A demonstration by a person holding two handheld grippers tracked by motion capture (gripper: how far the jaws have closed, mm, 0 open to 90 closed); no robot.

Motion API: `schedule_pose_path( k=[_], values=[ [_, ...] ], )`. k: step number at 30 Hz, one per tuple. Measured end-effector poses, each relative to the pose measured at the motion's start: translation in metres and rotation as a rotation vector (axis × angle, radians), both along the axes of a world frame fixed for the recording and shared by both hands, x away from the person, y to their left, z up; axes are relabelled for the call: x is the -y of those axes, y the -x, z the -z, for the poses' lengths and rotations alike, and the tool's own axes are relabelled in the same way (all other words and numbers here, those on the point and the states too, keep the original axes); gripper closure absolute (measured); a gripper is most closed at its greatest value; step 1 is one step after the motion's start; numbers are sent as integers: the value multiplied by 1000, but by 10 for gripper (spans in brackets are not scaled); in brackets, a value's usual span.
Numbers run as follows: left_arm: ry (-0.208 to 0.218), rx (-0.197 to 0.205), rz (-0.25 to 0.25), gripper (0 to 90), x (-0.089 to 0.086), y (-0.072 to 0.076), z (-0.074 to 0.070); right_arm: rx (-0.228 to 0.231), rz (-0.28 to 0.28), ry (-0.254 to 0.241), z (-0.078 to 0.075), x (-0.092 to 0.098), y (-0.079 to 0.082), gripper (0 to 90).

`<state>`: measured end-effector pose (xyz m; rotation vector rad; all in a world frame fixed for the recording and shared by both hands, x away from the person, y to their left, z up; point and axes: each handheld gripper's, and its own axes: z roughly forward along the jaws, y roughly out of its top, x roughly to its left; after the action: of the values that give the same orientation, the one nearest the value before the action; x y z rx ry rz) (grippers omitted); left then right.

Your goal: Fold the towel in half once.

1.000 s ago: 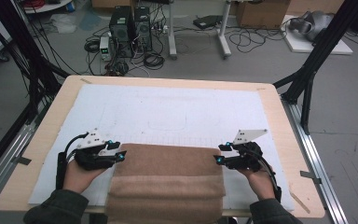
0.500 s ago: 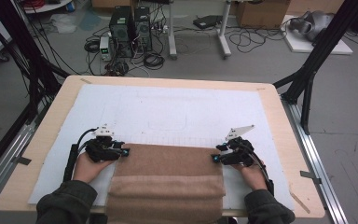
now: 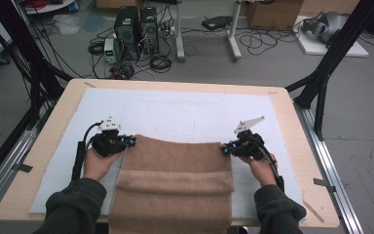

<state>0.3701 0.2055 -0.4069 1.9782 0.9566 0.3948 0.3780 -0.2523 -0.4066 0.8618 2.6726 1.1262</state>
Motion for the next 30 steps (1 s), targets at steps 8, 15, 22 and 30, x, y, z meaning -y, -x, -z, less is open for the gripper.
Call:
schedule_pose_path(
  k=[8, 15, 22, 30],
  values=[
    [14, 82, -53, 831, 2, -43, -62, 88, 81, -30, -63, 9, -47, 809],
    [10, 139, -112, 736, 0, -63, -98, 186, 142, -54, -104, 8, -75, 698],
    [-1, 47, -92, 548, -18, -56, -61, 89, 168, -41, -71, 16, -71, 589],
    [-40, -42, 4, 563, -9, -38, -18, -14, 98, 7, -39, 4, -57, 563]
  ],
)
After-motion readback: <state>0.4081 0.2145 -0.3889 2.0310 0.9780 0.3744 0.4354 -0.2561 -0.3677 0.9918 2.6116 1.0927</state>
